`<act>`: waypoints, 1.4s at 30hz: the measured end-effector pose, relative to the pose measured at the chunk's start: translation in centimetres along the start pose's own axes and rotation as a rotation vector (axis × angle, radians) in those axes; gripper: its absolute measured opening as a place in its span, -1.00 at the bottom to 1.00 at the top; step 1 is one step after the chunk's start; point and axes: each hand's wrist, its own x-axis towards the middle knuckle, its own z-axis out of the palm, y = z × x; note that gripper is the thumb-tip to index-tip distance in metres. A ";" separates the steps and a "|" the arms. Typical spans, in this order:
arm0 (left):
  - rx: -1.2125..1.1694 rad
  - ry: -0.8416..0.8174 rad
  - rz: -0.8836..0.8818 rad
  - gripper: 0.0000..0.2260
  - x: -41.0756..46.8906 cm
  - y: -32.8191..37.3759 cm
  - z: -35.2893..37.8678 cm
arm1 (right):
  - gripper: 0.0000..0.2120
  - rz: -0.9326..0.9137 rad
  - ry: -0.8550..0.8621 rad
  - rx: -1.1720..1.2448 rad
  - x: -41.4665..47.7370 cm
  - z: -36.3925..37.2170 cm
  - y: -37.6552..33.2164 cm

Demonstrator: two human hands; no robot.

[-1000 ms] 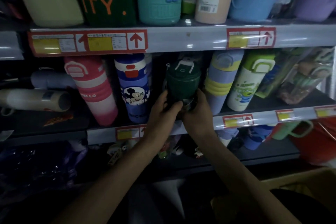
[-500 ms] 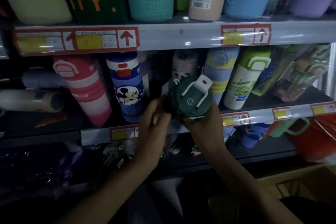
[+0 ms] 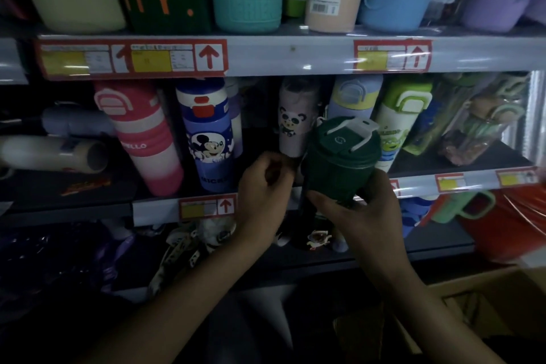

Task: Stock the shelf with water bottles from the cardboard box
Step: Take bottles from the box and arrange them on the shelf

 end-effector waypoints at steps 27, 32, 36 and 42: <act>0.183 0.237 -0.043 -0.44 10.1 -4.0 5.7 | -0.57 0.182 0.049 -0.023 1.2 -4.5 1.2; 0.197 0.250 -0.032 -0.28 10.5 -4.0 6.1 | -0.54 0.191 0.051 -0.020 1.2 -4.7 1.4; 0.282 0.256 0.004 -0.28 11.0 -4.6 6.6 | -0.52 0.198 0.055 -0.017 1.4 -4.6 1.6; 0.270 0.301 -0.019 -0.32 10.9 -4.5 6.9 | -0.56 0.209 0.050 0.000 1.3 -4.5 1.4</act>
